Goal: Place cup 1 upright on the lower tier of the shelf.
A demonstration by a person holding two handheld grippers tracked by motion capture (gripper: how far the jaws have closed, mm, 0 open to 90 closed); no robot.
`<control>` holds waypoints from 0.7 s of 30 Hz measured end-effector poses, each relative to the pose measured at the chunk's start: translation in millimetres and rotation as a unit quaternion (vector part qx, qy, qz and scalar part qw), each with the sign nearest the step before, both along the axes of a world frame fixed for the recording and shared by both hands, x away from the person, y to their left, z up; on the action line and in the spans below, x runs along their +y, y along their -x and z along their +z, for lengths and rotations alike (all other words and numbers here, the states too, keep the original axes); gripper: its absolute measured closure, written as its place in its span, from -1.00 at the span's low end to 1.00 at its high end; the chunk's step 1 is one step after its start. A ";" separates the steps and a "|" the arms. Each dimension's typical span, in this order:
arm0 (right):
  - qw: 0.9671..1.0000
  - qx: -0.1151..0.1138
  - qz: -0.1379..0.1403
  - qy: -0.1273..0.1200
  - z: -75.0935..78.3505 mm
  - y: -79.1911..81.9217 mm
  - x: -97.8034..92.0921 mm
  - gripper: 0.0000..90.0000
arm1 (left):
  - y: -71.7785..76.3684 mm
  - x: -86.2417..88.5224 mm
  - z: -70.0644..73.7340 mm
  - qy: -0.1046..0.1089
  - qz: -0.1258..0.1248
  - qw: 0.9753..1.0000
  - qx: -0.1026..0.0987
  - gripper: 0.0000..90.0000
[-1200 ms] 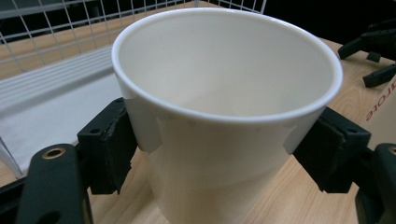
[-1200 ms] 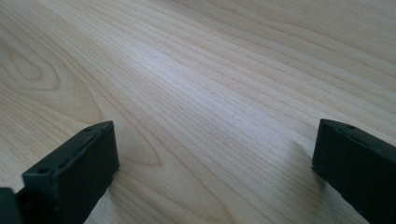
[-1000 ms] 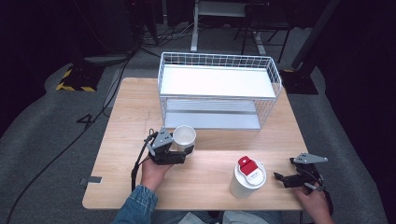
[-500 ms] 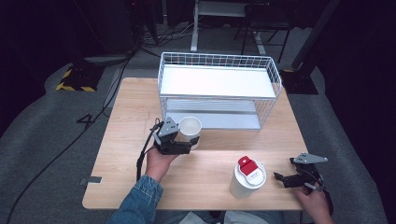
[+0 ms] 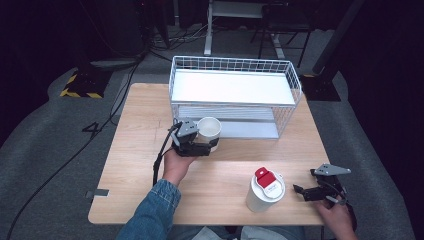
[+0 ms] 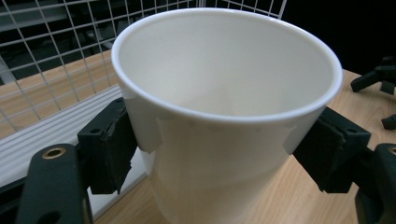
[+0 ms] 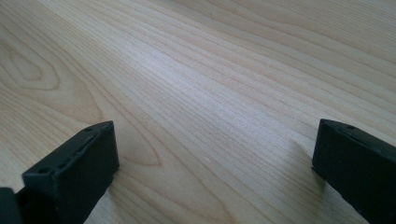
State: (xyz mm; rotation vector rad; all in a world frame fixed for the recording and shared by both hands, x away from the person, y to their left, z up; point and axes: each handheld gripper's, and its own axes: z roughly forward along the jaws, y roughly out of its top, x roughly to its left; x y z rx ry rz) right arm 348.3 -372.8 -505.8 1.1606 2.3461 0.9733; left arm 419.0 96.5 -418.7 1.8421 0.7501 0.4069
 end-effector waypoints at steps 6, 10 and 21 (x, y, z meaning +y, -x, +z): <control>1.000 0.000 0.000 0.000 0.0 0.0 0.0 -0.99 | -12.0 -7.6 -1.4 0.007 0.008 1.000 0.003 -0.52; 1.000 0.000 0.000 0.000 0.0 0.0 0.0 -0.99 | -21.5 -13.5 -2.9 0.015 0.014 1.000 -0.001 -0.52; 1.000 0.000 0.000 0.000 0.0 0.1 0.1 -0.99 | -37.9 -19.7 -14.3 0.021 0.036 0.999 -0.006 -0.52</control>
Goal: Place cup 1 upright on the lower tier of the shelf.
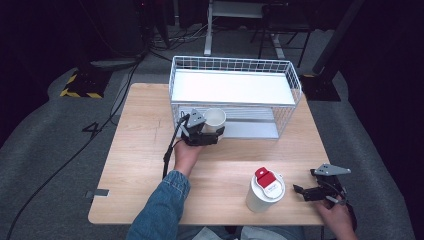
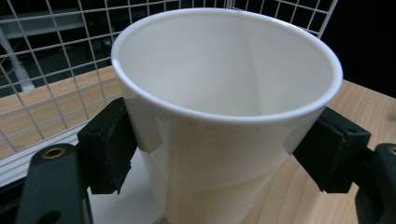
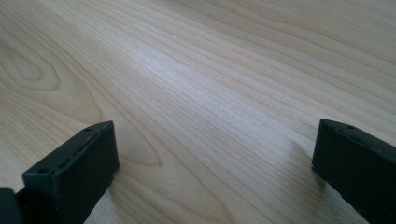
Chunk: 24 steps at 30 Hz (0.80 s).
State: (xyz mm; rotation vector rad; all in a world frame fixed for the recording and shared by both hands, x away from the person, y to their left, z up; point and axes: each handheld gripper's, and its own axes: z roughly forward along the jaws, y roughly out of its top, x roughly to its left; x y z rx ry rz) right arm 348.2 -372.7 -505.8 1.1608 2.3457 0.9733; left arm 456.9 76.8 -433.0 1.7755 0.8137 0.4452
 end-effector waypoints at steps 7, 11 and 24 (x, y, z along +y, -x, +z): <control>1.000 0.000 0.000 0.000 0.0 0.0 0.0 -0.99 | -8.7 -7.0 -5.7 -0.003 0.021 1.000 -0.005 -0.52; 1.000 0.000 0.000 0.000 0.0 0.0 0.0 -0.99 | -13.4 -11.4 -9.4 -0.004 0.028 1.000 -0.003 -0.52; 1.000 0.000 0.000 0.000 0.0 0.0 0.0 -0.99 | -29.4 -23.0 -19.0 -0.014 0.037 0.999 0.005 -0.52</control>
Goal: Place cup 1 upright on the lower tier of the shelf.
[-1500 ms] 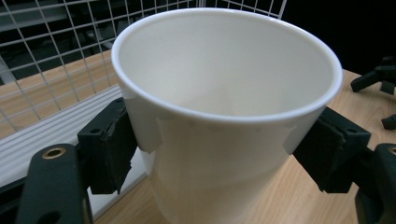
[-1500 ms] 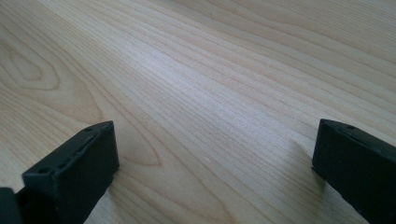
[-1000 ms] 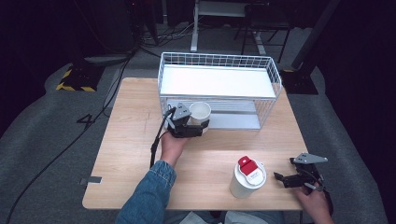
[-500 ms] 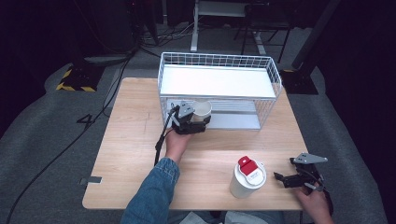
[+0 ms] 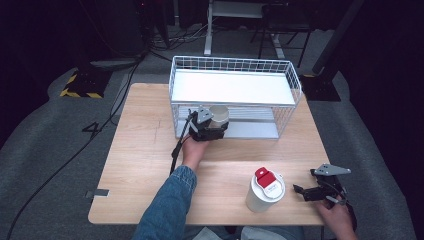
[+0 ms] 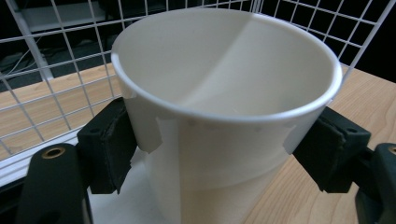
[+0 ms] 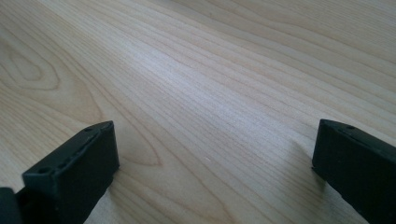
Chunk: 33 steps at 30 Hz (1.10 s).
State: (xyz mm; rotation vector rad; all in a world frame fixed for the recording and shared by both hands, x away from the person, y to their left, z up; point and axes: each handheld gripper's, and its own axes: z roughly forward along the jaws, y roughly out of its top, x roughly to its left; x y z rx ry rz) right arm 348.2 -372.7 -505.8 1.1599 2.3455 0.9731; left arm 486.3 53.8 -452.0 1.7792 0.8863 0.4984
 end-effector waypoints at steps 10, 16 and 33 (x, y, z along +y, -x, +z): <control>1.000 0.000 0.001 -0.001 -0.1 0.0 0.0 -0.99 | -6.5 -9.8 -8.7 0.007 0.015 1.000 -0.005 -0.53; 1.000 0.000 0.001 -0.001 0.0 0.0 0.0 -0.99 | -10.4 -13.2 -11.6 0.013 0.026 1.000 -0.011 -0.53; 1.000 0.000 0.001 -0.001 0.0 0.1 0.0 -0.99 | -15.5 -15.2 -19.1 0.015 0.039 0.999 -0.013 -0.53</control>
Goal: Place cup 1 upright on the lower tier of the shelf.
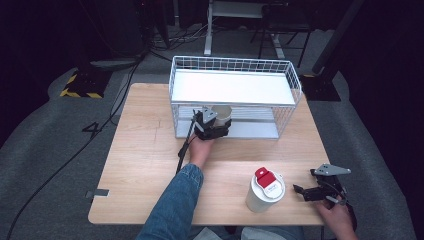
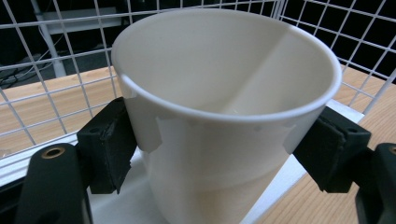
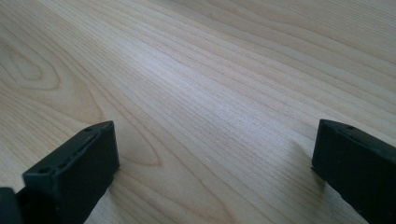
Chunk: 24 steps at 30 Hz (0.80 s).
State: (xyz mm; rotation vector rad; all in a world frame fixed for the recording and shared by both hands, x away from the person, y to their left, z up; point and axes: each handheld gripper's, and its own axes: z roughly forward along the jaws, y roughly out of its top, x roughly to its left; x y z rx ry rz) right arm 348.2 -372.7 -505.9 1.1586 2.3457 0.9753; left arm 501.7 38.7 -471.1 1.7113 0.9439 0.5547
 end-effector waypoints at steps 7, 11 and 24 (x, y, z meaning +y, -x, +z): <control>1.000 0.000 0.000 0.000 0.0 0.1 0.0 -0.98 | -5.9 0.4 -3.5 0.002 0.007 1.000 0.010 -0.53; 1.000 0.000 0.000 0.000 0.0 0.1 0.0 -0.98 | -8.2 -2.8 -4.7 -0.009 0.003 1.000 0.014 -0.53; 1.000 0.000 -0.001 0.000 0.0 0.4 0.0 -0.98 | -11.3 -5.8 -3.9 -0.017 0.007 1.000 0.019 -0.53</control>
